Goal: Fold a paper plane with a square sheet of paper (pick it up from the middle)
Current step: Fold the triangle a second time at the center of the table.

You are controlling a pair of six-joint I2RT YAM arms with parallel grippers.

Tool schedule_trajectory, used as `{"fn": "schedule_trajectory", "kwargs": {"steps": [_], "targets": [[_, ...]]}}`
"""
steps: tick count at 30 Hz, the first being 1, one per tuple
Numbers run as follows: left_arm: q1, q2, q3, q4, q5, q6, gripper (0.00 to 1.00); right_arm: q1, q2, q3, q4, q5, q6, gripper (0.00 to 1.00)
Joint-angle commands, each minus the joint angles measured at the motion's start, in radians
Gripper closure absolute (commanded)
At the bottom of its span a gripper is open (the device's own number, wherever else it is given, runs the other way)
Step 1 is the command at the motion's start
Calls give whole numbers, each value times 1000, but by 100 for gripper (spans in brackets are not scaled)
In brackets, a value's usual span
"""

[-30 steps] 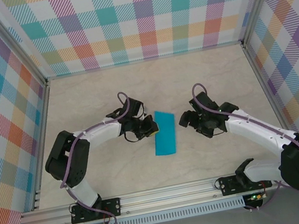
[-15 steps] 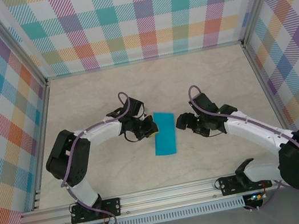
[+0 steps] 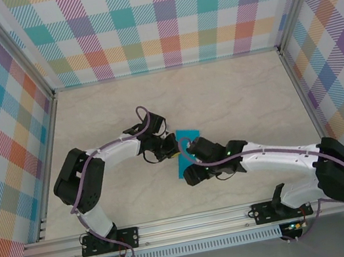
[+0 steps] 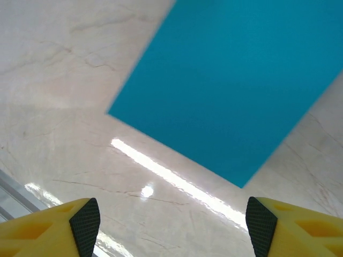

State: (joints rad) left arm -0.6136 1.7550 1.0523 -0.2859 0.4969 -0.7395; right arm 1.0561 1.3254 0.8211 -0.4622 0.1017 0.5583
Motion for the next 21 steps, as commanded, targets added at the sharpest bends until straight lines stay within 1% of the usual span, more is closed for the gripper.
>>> {"fn": "schedule_trajectory", "kwargs": {"steps": [1,3,5,6,8,13,17,21], "targets": [[-6,-3,9,-4,9,-4,100,60,24,58,30,192,-43,24],[-6,-2,5,0,13,-10,100,79,59,88,47,204,-66,25],[-6,-5,0,-1,14,-15,100,92,96,125,33,245,-65,25],[-5,-8,-4,37,17,-19,100,96,117,140,28,256,-64,26],[-5,-6,-6,42,20,-24,100,103,151,165,11,283,-62,27],[-7,-14,-13,39,13,-23,100,129,201,189,-9,350,-36,34],[-8,-17,-18,43,13,-24,100,133,232,188,-8,360,-5,36],[-8,-20,-19,45,19,-28,100,140,258,192,-7,372,5,41]]}}
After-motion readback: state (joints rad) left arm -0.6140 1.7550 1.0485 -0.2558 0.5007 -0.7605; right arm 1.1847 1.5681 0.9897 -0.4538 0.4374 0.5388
